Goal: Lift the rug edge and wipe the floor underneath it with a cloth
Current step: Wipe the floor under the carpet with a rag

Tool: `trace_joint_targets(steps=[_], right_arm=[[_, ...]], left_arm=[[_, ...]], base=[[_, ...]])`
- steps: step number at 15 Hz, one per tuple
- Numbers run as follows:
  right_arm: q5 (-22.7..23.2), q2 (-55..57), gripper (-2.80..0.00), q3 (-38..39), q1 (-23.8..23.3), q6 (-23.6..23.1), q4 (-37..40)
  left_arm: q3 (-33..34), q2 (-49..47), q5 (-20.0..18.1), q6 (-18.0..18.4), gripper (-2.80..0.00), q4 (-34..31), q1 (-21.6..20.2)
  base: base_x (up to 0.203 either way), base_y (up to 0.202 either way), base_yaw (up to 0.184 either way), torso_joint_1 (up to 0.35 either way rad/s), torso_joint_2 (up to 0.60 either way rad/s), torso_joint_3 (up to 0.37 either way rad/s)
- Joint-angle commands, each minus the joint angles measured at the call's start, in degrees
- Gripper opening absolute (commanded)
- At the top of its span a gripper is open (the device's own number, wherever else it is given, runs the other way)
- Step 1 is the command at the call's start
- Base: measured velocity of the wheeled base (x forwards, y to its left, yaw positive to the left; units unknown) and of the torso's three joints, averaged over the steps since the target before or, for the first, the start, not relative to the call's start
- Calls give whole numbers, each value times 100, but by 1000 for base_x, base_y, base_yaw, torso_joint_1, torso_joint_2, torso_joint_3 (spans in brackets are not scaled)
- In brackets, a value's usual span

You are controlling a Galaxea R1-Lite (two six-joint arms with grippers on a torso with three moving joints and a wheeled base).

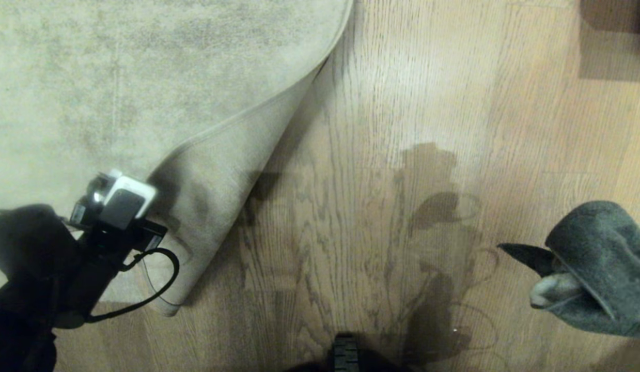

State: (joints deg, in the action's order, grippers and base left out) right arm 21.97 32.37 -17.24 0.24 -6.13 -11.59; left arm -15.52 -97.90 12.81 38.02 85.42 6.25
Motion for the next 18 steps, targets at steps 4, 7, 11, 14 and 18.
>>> trace_joint_targets(steps=[4, 7, 11, 14, 18], right_arm=[[640, 1754, -280, -25, 851, -1004, -371], [635, 2374, -280, -50, 1734, -1044, -826], [622, 3438, -280, -181, 2621, -1046, -1565], [616, 4540, -280, -371, 3035, -1035, -2566], [612, 5886, -280, -630, 3792, -822, -4056]], left_arm=[[-30, -89, 19, 21, -280, 47, 72], [-21, -103, 28, 21, -280, 45, 122], [-13, -115, 37, 13, -280, 45, 122], [-13, -159, 46, 13, -280, 45, 122], [-13, -229, 46, -14, -280, 45, 122]], base=[[0, 0, 0, 0, 0, 0], [0, 0, 0, 0, 0, 0], [0, 0, 0, 0, 0, 0], [0, 0, 0, 0, 0, 0], [0, 0, 0, 0, 0, 0]])
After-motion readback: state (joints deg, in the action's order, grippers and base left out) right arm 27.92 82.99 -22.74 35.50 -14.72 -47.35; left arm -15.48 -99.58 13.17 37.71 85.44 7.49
